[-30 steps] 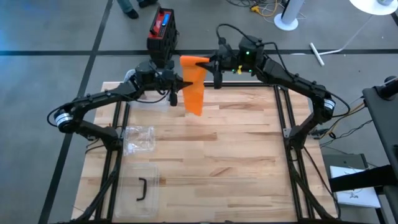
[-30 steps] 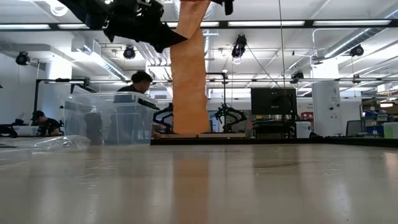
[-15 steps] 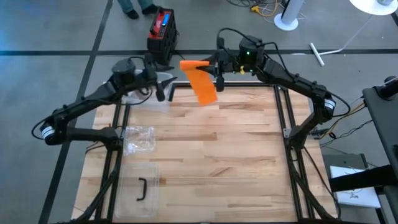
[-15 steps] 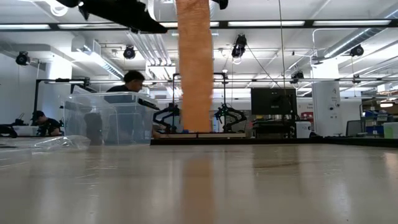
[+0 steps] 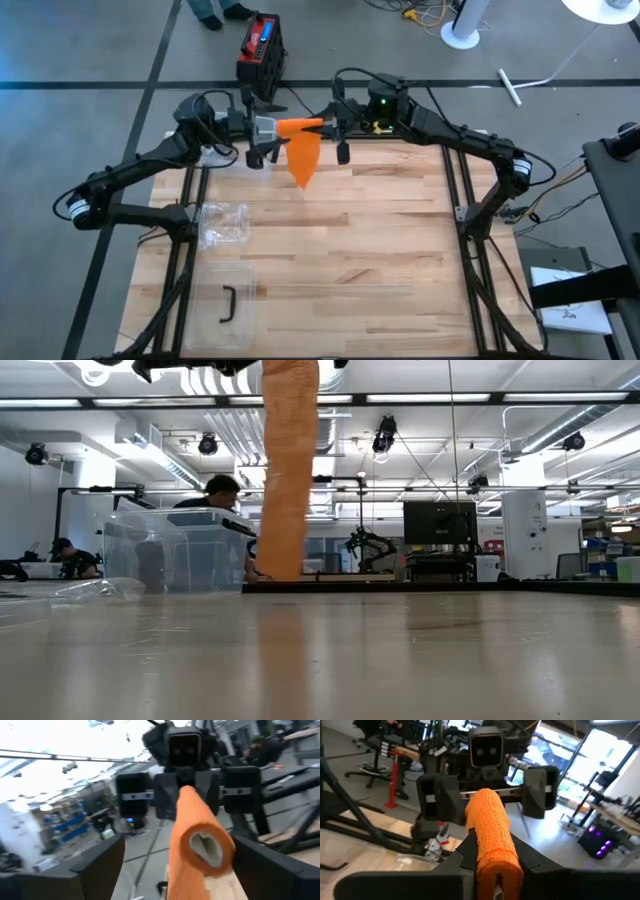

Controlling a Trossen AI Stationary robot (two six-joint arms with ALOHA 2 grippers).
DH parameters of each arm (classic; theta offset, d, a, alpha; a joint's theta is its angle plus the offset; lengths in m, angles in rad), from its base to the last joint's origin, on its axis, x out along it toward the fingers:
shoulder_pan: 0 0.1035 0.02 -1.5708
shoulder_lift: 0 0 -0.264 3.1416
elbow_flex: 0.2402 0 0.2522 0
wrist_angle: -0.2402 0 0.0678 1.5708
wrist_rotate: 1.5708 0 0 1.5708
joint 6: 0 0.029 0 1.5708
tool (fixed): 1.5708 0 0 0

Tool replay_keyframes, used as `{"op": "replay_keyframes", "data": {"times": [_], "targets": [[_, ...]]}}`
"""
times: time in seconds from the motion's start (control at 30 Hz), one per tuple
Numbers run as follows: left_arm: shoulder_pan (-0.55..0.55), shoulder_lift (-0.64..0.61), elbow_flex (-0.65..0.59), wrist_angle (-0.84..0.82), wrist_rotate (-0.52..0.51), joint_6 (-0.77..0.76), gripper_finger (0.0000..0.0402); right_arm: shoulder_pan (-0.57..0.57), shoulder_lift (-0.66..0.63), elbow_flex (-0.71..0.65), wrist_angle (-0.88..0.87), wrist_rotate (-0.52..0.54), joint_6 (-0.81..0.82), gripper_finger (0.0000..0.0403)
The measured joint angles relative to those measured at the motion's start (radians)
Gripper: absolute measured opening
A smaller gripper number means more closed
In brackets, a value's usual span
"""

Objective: Roll bandage
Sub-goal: Roll the orange bandage

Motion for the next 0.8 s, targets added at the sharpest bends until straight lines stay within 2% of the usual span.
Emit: {"op": "replay_keyframes", "data": {"times": [0.13, 0.27, 0.37, 0.47, 0.57, 0.63, 0.8], "targets": [[-0.01, 0.028, 0.0, -0.001, 0.078, -0.001, 0.0321, 0.006, 0.011, -0.001, 0.004, 0.014, 0.021, 0.0048], [-0.011, 0.045, 0.0, 0.022, 0.084, -0.038, 0.0272, 0.007, 0.017, -0.002, 0.001, 0.016, 0.032, 0.0048], [-0.011, 0.058, 0.0, 0.032, 0.086, -0.079, 0.0207, 0.015, 0.023, -0.002, 0.012, 0.017, 0.032, 0.0048], [-0.012, 0.062, 0.0, 0.033, 0.085, -0.079, 0.0122, 0.018, 0.032, -0.002, 0.016, 0.022, 0.034, 0.005], [-0.01, 0.059, 0.0, 0.021, 0.085, -0.081, 0.0034, 0.019, 0.037, -0.001, 0.004, 0.026, 0.033, 0.0069], [-0.007, 0.048, 0.0, 0.0, 0.08, -0.087, 0.0027, 0.02, 0.033, 0.001, -0.034, 0.038, 0.016, 0.0094], [-0.004, 0.004, 0.0, -0.031, 0.065, -0.092, 0.0047, 0.021, 0.015, -0.001, -0.125, 0.12, -0.035, 0.0176]]}}
